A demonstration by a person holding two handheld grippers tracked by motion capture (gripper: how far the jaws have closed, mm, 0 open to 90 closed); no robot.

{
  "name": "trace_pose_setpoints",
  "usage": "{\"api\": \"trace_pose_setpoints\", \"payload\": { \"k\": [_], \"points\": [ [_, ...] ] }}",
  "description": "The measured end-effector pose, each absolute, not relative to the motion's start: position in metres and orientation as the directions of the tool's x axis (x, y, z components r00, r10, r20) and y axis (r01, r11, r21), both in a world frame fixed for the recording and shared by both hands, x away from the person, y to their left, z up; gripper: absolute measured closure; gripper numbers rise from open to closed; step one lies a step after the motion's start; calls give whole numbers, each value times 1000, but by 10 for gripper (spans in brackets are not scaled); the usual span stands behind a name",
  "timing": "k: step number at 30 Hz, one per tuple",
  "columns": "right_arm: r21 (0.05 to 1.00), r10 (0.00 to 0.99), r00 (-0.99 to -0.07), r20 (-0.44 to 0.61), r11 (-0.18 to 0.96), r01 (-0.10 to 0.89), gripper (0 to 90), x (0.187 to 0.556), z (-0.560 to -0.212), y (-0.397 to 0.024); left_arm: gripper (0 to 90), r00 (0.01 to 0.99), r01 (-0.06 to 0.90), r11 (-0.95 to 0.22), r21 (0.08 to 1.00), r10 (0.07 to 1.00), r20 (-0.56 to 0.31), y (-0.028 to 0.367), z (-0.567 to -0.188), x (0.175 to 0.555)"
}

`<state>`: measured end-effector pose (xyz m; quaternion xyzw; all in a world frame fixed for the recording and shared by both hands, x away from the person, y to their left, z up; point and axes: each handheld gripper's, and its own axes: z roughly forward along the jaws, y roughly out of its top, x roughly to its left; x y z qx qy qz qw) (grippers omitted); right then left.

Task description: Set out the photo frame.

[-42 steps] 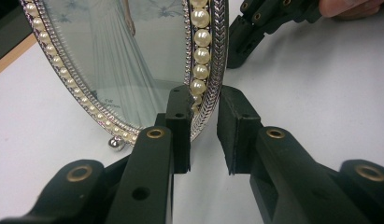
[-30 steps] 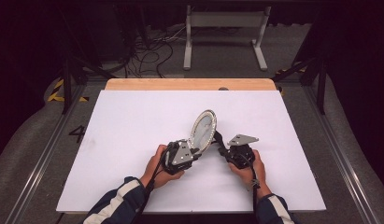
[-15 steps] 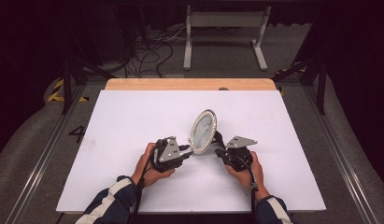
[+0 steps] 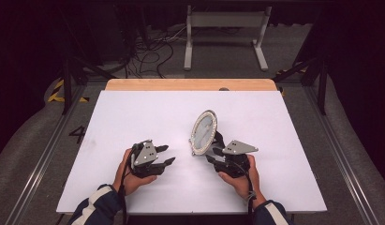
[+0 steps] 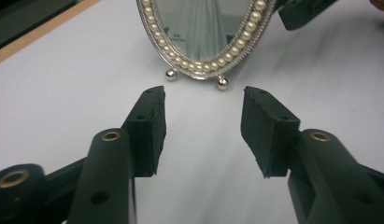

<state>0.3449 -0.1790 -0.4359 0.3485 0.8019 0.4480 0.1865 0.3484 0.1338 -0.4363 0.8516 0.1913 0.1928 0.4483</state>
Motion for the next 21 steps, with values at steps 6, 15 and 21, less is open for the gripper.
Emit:
{"api": "trace_pose_setpoints", "payload": {
  "k": [6, 15, 21],
  "points": [
    [857, 723, -690, 35, 334, 393, 528, 345, -434, -173, 378, 845, 162, -532, 831, 510, 162, 147, -439, 331],
    [862, 738, -673, 51, 308, 403, 453, 352, -432, -162, 316, 800, 209, -538, 817, 575, 175, 177, -444, 319],
    [866, 752, -657, 58, 289, 407, 403, 357, -431, -152, 275, 777, 232, -533, 814, 605, 175, 195, -445, 312]
  ]
}}
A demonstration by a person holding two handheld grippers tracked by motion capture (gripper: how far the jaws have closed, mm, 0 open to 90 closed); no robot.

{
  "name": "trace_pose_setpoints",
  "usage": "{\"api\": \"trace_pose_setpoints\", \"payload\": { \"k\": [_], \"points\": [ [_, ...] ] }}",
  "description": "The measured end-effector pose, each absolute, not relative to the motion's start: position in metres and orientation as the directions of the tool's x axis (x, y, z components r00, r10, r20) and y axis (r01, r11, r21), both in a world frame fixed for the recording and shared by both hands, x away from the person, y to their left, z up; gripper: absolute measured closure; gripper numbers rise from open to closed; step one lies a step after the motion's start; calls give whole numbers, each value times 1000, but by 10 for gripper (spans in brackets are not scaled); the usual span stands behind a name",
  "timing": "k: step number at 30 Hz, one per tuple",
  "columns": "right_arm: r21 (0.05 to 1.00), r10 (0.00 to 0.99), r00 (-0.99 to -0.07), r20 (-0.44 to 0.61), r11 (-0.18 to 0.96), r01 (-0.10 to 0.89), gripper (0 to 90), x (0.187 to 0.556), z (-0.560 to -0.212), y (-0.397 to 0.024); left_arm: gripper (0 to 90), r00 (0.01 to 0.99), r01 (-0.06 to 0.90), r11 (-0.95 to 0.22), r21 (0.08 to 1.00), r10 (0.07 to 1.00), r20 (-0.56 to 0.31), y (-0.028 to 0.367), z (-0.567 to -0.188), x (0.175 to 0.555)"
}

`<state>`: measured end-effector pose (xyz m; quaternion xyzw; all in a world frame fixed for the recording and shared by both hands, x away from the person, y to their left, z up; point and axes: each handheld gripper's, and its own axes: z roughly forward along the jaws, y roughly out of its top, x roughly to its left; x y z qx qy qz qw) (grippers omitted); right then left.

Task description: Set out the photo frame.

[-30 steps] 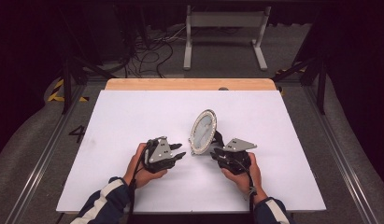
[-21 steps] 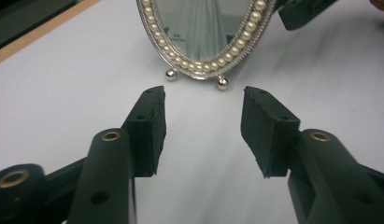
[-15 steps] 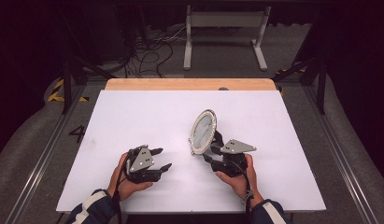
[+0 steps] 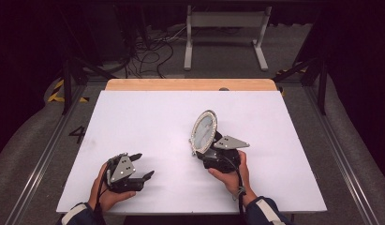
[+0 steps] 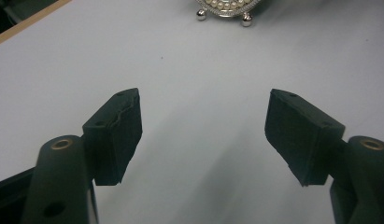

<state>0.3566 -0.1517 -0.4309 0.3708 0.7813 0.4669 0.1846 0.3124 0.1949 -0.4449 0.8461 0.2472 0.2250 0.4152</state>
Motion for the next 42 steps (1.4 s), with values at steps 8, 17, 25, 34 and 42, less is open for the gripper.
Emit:
{"api": "trace_pose_setpoints", "payload": {
  "k": [8, 17, 25, 34, 42],
  "points": [
    [876, 771, -632, 72, 254, 409, 406, 363, -431, -142, 256, 761, 246, -530, 811, 624, 177, 200, -446, 309],
    [872, 776, -621, 113, 223, 437, 554, 376, -434, -147, 244, 776, 243, -559, 793, 603, 187, 192, -449, 313],
    [869, 741, -662, 117, 246, 428, 579, 380, -434, -151, 241, 784, 246, -564, 788, 593, 180, 189, -451, 313],
    [844, 687, -705, 176, 263, 467, 627, 387, -433, -164, 235, 785, 254, -569, 782, 593, 176, 186, -452, 314],
    [843, 691, -701, 175, 263, 469, 628, 387, -433, -166, 235, 787, 253, -571, 781, 591, 177, 185, -452, 314]
  ]
}}
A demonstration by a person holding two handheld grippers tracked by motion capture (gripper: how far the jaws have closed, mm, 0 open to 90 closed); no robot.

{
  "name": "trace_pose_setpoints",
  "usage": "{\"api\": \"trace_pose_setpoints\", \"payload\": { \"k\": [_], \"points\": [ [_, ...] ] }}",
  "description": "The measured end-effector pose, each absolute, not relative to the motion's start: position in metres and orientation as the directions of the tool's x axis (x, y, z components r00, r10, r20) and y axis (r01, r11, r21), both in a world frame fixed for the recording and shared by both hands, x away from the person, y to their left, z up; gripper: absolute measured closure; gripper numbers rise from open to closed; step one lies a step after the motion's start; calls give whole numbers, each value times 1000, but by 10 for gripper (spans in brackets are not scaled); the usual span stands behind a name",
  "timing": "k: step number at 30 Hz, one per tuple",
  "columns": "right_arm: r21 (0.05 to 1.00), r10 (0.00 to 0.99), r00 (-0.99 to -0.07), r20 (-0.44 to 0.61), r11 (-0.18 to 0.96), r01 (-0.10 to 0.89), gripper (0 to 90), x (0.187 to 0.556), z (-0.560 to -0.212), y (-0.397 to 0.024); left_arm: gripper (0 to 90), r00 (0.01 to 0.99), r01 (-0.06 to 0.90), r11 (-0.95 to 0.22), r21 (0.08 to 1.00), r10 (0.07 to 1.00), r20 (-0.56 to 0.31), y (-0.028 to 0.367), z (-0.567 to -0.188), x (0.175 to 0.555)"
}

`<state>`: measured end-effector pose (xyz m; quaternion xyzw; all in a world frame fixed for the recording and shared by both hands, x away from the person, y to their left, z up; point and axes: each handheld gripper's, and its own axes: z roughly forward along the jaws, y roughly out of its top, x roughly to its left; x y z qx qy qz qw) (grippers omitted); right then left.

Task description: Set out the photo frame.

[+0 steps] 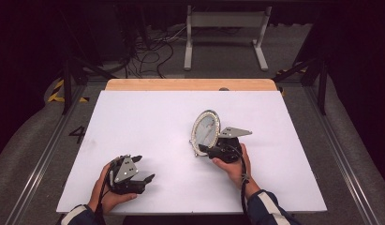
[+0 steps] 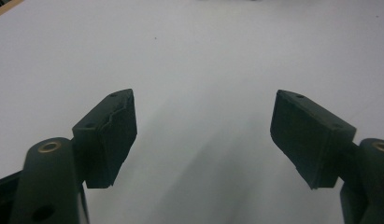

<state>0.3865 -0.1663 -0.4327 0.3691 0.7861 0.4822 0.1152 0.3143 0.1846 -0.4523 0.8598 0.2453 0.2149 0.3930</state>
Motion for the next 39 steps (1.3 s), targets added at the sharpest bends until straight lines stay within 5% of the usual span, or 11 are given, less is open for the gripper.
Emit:
{"api": "trace_pose_setpoints", "payload": {
  "k": [4, 8, 20, 39],
  "points": [
    [844, 723, -678, 134, 275, 460, 497, 384, -435, -159, 234, 789, 253, -571, 781, 589, 174, 184, -453, 315],
    [846, 742, -659, 126, 267, 462, 483, 386, -442, -146, 233, 791, 256, -579, 774, 585, 177, 183, -454, 315],
    [873, 772, -601, 207, 131, 469, 681, 387, -445, -152, 223, 796, 256, -581, 773, 580, 172, 180, -454, 317],
    [823, 619, -725, 303, 214, 526, 827, 403, -442, -174, 206, 822, 255, -605, 754, 547, 161, 163, -458, 330]
  ]
}}
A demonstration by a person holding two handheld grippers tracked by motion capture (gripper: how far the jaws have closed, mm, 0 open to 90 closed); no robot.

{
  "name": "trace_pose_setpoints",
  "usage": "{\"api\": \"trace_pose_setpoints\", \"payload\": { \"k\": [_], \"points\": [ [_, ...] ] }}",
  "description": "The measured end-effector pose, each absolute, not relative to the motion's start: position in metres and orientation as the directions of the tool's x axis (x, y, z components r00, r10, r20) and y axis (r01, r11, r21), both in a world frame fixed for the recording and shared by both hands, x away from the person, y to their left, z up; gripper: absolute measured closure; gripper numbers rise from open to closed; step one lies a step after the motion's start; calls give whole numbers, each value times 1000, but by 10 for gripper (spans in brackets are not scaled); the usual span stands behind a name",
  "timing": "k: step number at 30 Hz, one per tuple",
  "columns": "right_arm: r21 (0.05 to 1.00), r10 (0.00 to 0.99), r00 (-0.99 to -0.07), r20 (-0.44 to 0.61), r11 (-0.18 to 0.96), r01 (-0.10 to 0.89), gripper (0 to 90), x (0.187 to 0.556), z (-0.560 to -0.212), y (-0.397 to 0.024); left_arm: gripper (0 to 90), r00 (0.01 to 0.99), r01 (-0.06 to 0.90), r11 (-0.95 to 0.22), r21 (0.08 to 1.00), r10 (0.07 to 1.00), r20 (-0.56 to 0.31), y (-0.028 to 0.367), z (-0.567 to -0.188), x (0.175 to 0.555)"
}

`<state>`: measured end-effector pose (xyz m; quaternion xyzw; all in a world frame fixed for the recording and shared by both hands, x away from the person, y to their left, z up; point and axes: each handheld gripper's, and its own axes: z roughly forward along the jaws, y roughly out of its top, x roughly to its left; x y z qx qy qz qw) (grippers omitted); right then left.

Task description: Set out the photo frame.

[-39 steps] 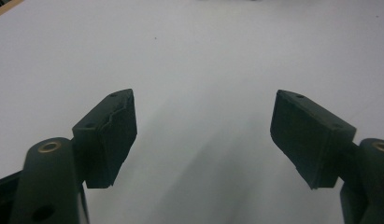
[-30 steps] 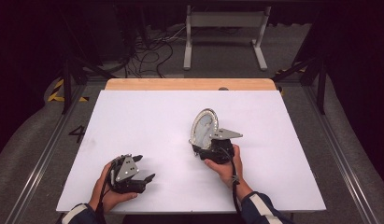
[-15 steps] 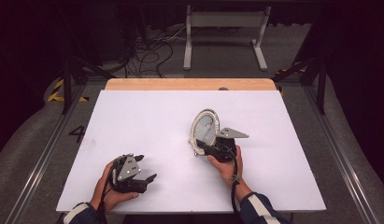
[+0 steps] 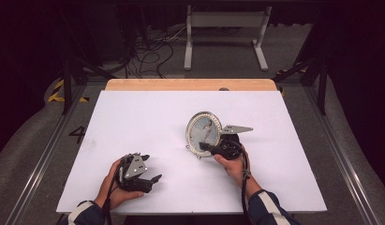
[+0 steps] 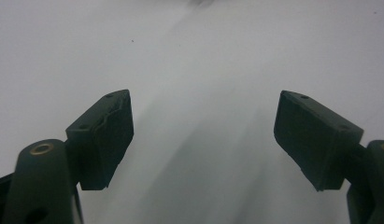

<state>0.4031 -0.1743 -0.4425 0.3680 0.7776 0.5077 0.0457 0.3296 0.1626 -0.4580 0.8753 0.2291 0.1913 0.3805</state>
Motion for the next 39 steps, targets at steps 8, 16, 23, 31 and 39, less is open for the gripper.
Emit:
{"api": "trace_pose_setpoints", "payload": {
  "k": [8, 16, 23, 31, 39],
  "points": [
    [817, 625, -723, 293, 230, 529, 814, 403, -441, -173, 203, 830, 251, -593, 765, 538, 144, 149, -455, 351],
    [813, 654, -704, 279, 230, 536, 689, 400, -440, -172, 203, 843, 237, -566, 790, 524, 123, 128, -449, 378],
    [832, 698, -693, 180, 268, 485, 621, 385, -434, -178, 204, 852, 246, -508, 825, 519, 66, 113, -445, 405],
    [868, 723, -686, 76, 291, 402, 655, 363, -426, -187, 206, 855, 270, -434, 859, 518, -7, 97, -445, 435],
    [908, 757, -650, 58, 231, 350, 780, 348, -419, -194, 248, 867, 281, -412, 867, 496, -45, 83, -449, 452]
  ]
}}
